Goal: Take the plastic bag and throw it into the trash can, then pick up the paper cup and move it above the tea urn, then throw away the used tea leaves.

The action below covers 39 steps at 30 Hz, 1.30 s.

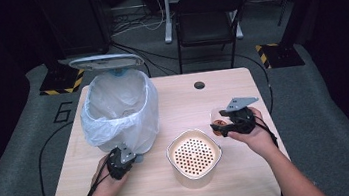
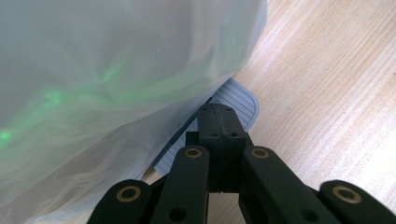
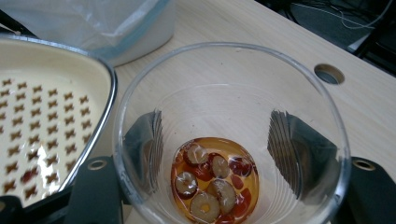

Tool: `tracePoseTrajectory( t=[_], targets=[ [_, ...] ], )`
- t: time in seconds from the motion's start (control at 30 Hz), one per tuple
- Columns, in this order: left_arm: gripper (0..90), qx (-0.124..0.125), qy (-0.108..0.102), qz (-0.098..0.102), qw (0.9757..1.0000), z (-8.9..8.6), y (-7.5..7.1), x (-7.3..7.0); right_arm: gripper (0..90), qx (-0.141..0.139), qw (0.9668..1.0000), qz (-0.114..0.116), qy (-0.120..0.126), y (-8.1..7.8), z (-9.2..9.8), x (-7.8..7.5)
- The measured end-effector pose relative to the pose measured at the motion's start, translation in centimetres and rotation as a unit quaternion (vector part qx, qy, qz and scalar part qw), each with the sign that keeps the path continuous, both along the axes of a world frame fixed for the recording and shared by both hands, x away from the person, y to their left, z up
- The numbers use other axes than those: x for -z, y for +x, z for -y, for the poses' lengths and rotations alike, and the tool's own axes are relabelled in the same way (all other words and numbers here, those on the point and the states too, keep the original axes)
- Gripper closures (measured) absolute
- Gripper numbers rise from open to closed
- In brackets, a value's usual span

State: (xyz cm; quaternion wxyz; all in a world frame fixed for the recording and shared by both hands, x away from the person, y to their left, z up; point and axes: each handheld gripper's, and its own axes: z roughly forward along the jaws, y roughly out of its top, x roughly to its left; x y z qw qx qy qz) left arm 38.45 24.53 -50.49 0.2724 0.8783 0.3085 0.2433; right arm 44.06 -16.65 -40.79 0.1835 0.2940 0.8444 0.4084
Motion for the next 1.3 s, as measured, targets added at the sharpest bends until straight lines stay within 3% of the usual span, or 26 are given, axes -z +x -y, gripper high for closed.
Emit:
tracePoseTrajectory(
  t=[0.27, 0.5, 0.8, 1.07, 1.3],
  targets=[
    [90.0, 0.001, -0.002, 0.001, 1.0000, 0.0, 0.0, 0.0, 35.6, -0.038, 0.9991, 0.017, -0.009, 2.3, -2.3, -1.6],
    [90.0, 0.001, 0.000, 0.000, 1.0000, 0.0, 0.0, 0.0, 35.6, -0.075, 0.9966, 0.032, -0.009, 2.9, -3.6, -2.8],
    [90.0, 0.001, 0.000, 0.001, 1.0000, 0.0, 0.0, 0.0, 35.6, -0.116, 0.9905, 0.073, -0.014, 2.6, -4.3, -4.2],
    [90.0, 0.001, -0.002, 0.001, 1.0000, 0.0, 0.0, 0.0, 35.8, -0.147, 0.9804, 0.126, -0.036, 1.3, -4.9, -5.1],
    [90.0, 0.002, -0.001, 0.000, 1.0000, 0.0, 0.0, 0.0, 36.2, -0.176, 0.9656, 0.178, -0.069, 0.4, -5.4, -5.3]
  ],
)
